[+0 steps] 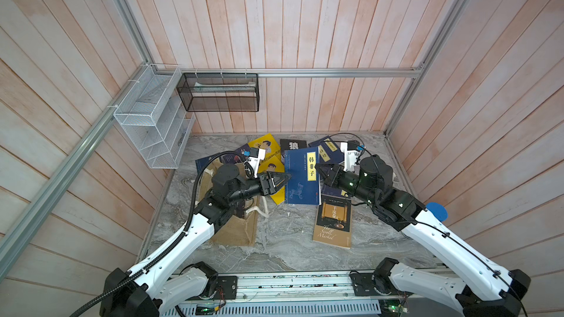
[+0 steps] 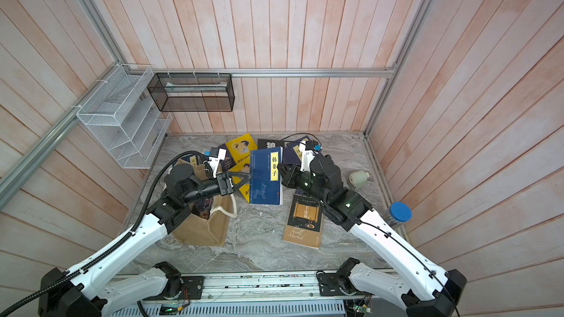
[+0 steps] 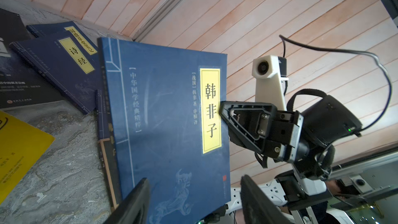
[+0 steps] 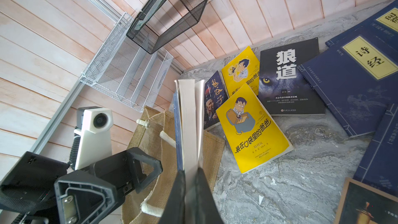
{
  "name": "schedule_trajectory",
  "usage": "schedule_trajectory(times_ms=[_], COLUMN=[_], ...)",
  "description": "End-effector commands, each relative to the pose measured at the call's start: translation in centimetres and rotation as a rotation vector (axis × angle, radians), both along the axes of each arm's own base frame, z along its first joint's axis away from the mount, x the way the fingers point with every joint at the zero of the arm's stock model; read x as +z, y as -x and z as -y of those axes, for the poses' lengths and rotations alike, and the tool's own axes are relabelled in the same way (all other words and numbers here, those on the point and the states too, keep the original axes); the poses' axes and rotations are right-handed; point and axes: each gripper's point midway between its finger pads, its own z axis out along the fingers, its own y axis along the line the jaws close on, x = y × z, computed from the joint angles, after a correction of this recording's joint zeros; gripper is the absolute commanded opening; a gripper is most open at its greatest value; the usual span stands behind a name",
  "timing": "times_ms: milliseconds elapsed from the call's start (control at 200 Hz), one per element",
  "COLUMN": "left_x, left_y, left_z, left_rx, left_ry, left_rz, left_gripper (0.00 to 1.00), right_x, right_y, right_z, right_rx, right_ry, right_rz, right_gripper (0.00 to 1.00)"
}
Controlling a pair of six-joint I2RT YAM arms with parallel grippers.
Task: Put the books into the canvas bag
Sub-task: Pick up the book from the center of the board.
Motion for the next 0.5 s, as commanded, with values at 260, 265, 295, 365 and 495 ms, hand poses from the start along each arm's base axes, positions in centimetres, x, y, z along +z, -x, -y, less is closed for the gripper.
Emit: schedule_trajectory(times_ms=[260, 265, 295, 365, 495], left_x=[-2.0, -2.0, -1.5, -0.4, 1.1], left_y=[-0.3, -0.2, 0.0, 0.5, 1.5], left_z=[-0.5, -0.5, -0.3, 0.0, 0.4], left_rx=[0.025, 0.022, 0.004, -0.035, -0.107], left_ry=[0.044, 0.046, 0.065, 0.109, 0.167], left_rz=[-0.029, -0.027, -0.008, 0.025, 0.062], left_gripper=[0.69, 0.69, 0.69, 0.68, 0.66], right_x=[3.1, 3.1, 3.1, 3.2, 3.4], right_y=[0.6, 0.6, 0.6, 0.6, 0.4], right_z=[-0.4, -0.5, -0.6, -0.7, -1.0], right_rx=[0.043, 0.044, 0.050, 0.056, 0.067], right_ry=[-0.106, -0.106, -0.106, -0.105, -0.117], right_rz=[0.041, 0.041, 0.042, 0.042, 0.040], right_gripper=[0.00, 0.00, 0.00, 0.00, 0.00])
